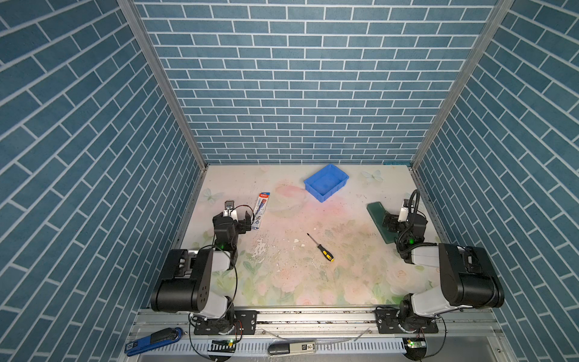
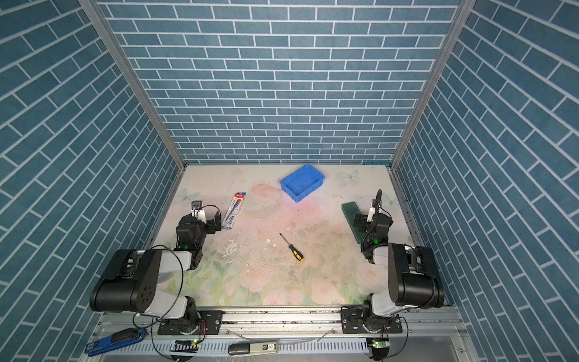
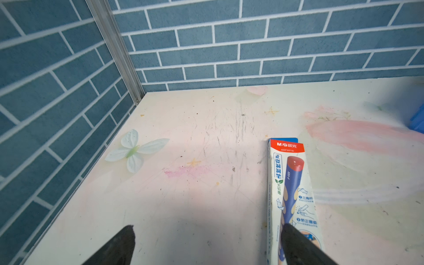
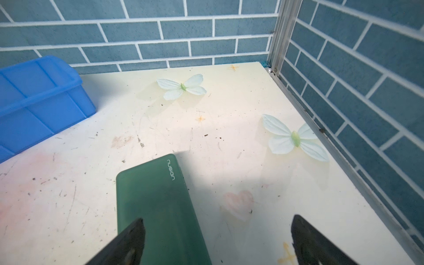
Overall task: Put the screwdriver in the bin
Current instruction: Pick up the screwdriver from the center of the table.
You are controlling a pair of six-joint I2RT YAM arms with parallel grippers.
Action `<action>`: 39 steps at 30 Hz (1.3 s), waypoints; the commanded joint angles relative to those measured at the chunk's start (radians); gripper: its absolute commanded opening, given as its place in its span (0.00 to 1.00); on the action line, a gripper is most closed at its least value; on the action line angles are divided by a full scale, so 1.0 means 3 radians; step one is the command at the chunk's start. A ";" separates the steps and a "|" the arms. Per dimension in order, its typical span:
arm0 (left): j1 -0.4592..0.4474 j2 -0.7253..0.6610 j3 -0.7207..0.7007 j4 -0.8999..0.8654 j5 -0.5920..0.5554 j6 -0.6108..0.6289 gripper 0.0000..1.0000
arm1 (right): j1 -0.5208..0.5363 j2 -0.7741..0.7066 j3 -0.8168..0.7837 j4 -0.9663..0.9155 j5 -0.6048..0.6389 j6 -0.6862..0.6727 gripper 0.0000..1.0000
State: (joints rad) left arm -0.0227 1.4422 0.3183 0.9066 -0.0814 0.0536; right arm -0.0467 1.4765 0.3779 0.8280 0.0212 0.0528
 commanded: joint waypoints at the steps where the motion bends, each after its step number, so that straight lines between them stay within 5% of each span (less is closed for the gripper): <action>1: -0.0078 -0.0322 0.0045 -0.0276 0.0004 0.0119 1.00 | 0.0014 -0.0215 0.0059 -0.0237 -0.0091 -0.0070 0.99; 10: -0.0335 -0.1203 0.0477 -0.1615 0.0051 0.0244 1.00 | 0.0317 -0.0832 0.0315 -0.1165 0.0033 -0.0135 0.99; 18: -0.0364 -0.1830 0.0887 -0.2839 0.0889 0.0491 1.00 | 0.0918 -0.1182 0.0623 -0.2050 0.0208 -0.0018 0.99; 25: -0.0442 -0.2339 0.0807 -0.3412 0.1736 0.0895 1.00 | 0.1495 -0.1353 0.0839 -0.2531 0.0180 0.0103 0.99; 39: -0.0569 -0.2955 0.0463 -0.4055 0.2629 0.1381 1.00 | 0.2549 -0.1033 0.0985 -0.2726 0.0303 0.0466 0.99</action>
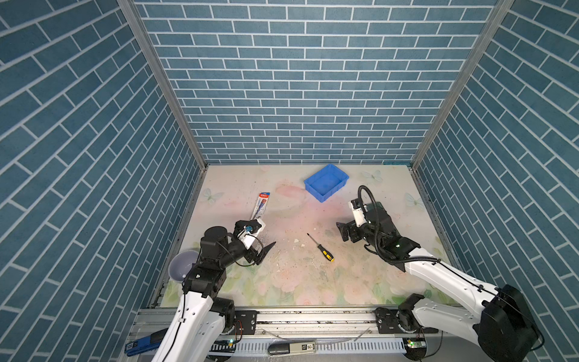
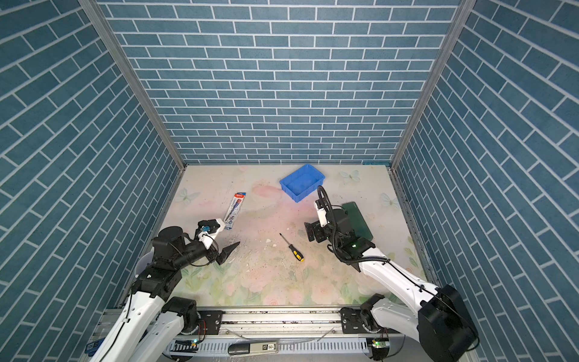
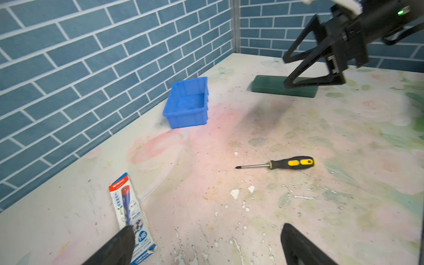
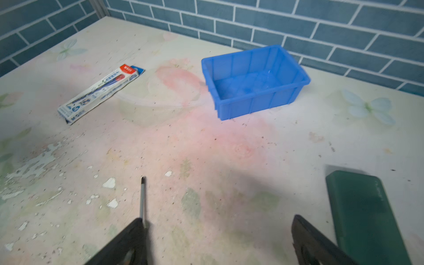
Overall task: Put the screwdriver in the bin
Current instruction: Pick up the screwdriver from the center of the table.
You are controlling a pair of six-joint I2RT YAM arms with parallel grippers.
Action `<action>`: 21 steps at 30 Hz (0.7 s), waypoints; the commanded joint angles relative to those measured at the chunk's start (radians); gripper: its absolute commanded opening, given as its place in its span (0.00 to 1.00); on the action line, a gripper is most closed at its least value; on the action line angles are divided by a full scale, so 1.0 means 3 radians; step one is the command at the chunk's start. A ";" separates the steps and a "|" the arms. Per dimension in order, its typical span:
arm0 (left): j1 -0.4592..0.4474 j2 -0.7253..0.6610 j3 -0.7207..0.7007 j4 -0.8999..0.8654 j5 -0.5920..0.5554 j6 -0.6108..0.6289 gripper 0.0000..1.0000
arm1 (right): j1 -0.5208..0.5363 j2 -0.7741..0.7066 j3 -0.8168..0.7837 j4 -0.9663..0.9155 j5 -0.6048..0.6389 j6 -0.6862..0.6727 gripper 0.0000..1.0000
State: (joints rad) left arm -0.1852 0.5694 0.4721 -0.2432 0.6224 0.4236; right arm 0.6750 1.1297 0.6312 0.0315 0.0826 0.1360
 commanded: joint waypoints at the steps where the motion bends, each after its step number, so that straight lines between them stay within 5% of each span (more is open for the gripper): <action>1: -0.0032 -0.0054 -0.0051 -0.0260 0.0303 0.0177 1.00 | 0.0214 0.0195 0.0150 -0.0053 0.0117 0.0224 0.99; 13: -0.0079 0.0008 -0.0152 -0.0284 0.0315 0.0245 1.00 | 0.0664 0.1146 0.0320 0.0023 0.0132 0.0579 0.98; 21: -0.0113 0.0025 -0.0169 -0.0276 0.0298 0.0260 1.00 | 0.0752 0.1473 0.0473 -0.0251 0.0163 0.0585 0.81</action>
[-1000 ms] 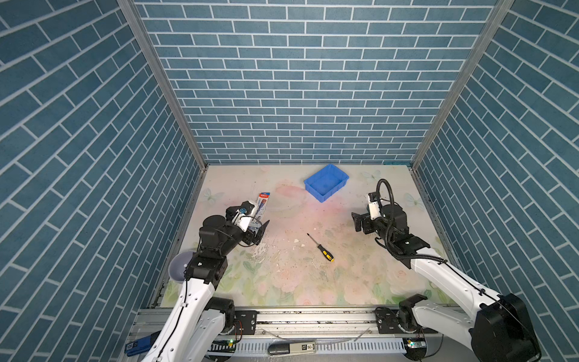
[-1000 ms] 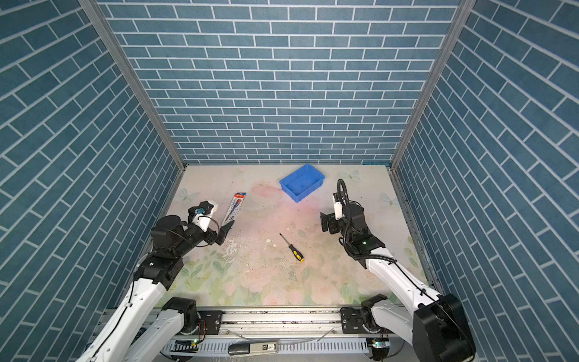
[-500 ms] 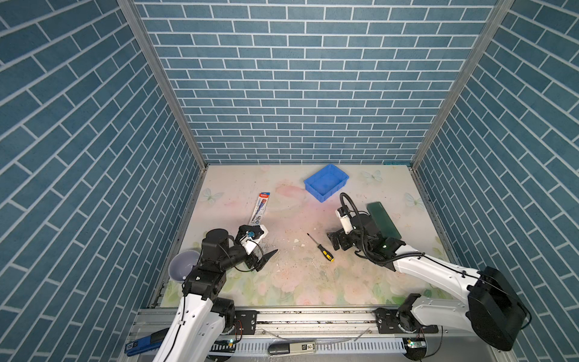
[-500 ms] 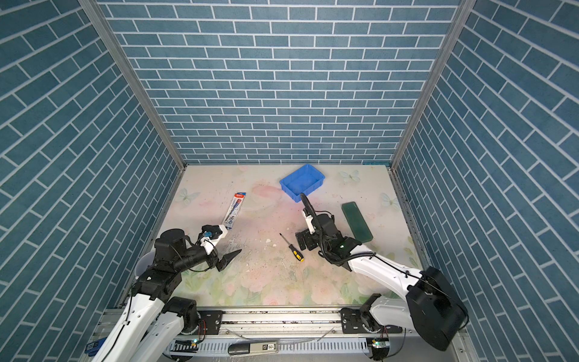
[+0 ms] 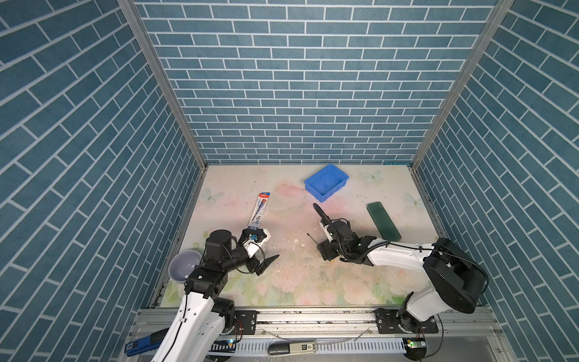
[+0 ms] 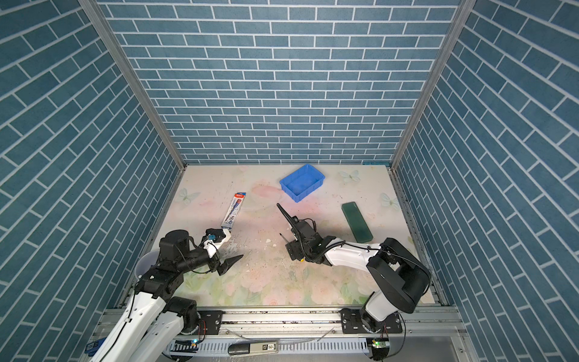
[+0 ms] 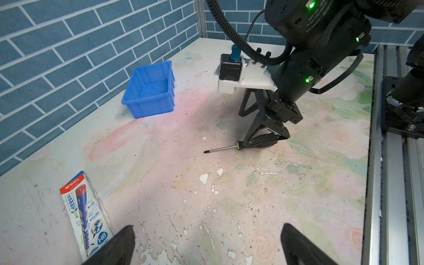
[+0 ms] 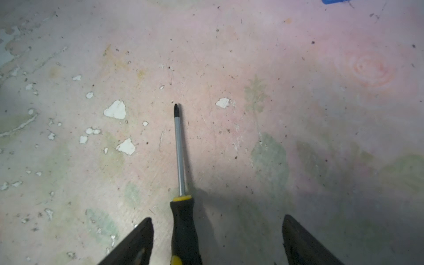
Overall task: Put the screwdriver in the bin
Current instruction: Pick up the screwdriver from the center of the table.
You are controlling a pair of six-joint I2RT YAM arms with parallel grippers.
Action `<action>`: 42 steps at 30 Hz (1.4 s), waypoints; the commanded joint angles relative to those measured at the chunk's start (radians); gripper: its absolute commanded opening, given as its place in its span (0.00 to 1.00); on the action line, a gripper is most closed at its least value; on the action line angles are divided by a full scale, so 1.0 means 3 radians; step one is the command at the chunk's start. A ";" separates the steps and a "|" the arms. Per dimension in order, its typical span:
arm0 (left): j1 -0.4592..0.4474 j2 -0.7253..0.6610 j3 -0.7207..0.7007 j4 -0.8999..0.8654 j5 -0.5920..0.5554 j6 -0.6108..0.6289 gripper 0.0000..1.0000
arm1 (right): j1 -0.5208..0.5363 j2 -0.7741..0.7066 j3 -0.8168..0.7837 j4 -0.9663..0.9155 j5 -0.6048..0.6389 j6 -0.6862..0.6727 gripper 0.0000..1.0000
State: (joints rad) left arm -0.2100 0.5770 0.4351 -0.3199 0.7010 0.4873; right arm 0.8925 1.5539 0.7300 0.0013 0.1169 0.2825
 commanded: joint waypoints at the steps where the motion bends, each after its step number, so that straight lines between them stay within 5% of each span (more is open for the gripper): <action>1: -0.0035 -0.0001 -0.0050 -0.0018 0.0034 0.0048 1.00 | 0.0031 0.0079 0.0158 -0.0175 0.0047 0.0097 0.76; 7: -0.0049 0.0010 -0.0050 -0.0018 0.0020 0.0059 1.00 | 0.0042 0.0187 0.0224 -0.0297 -0.0005 0.0100 0.53; 28: -0.0159 0.0026 -0.0043 -0.0109 -0.0078 0.0160 1.00 | 0.0047 0.0424 0.0481 -0.0642 -0.0168 0.0113 0.20; 38: -0.0177 0.0045 -0.0036 -0.0125 -0.0092 0.0175 1.00 | 0.0043 0.0565 0.0586 -0.0804 -0.0030 0.0117 0.28; 42: -0.0183 0.0038 -0.0037 -0.0135 -0.0107 0.0185 1.00 | 0.0043 0.0550 0.0616 -0.0829 -0.0027 0.0112 0.14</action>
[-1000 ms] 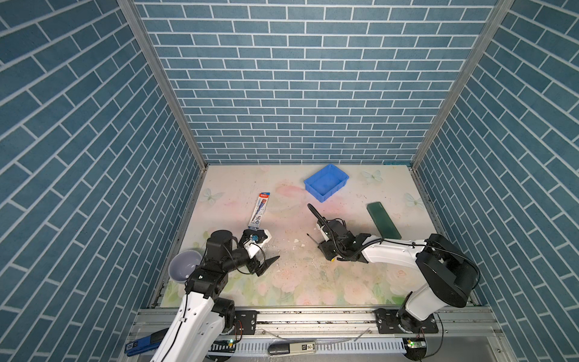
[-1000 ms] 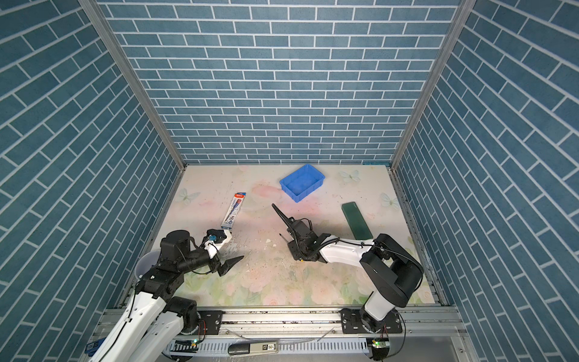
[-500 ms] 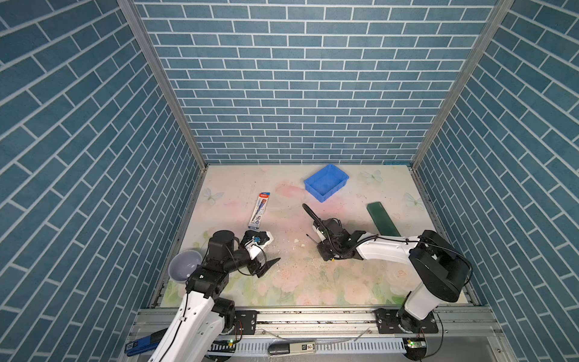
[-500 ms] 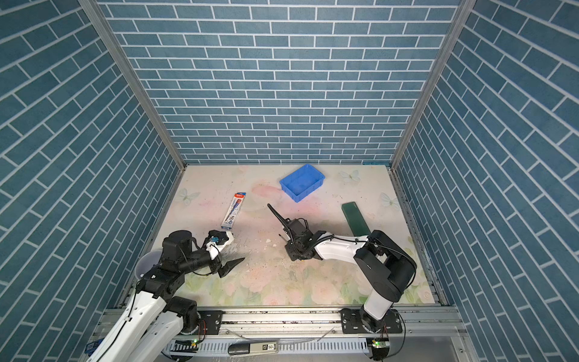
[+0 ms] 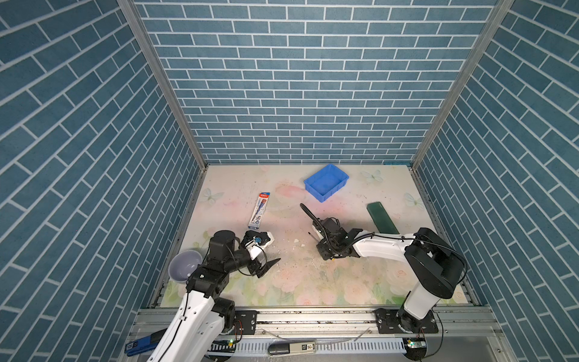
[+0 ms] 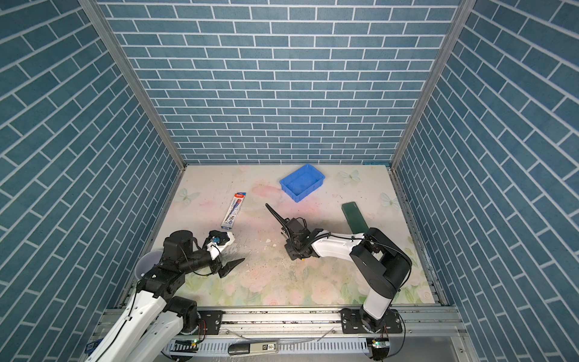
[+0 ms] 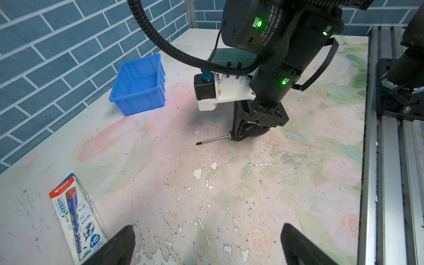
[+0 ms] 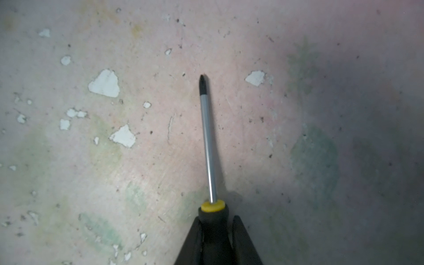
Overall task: Put the screwdriver in the bin
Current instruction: Pick up the screwdriver from the center of the table.
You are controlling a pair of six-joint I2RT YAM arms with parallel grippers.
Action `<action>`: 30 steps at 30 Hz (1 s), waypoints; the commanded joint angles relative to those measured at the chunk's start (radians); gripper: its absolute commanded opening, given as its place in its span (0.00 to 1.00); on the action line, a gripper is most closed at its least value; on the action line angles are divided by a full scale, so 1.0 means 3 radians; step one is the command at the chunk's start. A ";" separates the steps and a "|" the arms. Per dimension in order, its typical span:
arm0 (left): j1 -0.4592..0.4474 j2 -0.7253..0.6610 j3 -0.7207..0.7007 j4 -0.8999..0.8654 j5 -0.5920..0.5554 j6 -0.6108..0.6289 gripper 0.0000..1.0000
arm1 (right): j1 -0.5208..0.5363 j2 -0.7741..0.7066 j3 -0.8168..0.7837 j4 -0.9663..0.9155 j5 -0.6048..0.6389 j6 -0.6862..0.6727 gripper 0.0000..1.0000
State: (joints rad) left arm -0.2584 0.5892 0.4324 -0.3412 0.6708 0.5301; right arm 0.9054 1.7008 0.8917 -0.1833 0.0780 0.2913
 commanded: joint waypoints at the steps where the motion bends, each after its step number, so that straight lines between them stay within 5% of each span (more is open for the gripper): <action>1: -0.0027 -0.0006 -0.0026 -0.0064 -0.0011 0.0043 1.00 | -0.0004 0.0043 0.0085 -0.0221 0.0114 0.0078 0.09; 7: -0.0074 0.0044 0.0050 -0.0153 -0.0069 0.0107 1.00 | -0.0015 -0.0105 0.0115 -0.0179 0.0175 0.0126 0.00; 18: -0.0459 0.0141 0.0190 -0.0138 -0.0409 0.0108 1.00 | -0.0141 -0.0417 0.0143 0.0059 0.0281 0.0252 0.00; 30: -0.1027 0.0672 0.0176 0.0968 -0.0823 -0.0296 1.00 | -0.0520 -0.0730 0.0212 0.0599 0.0355 0.0368 0.00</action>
State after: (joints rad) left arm -0.5465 0.7746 0.4870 -0.1883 0.4618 0.4858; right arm 0.7738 1.5112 0.9043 -0.0780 0.1516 0.3531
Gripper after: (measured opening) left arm 0.996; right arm 0.175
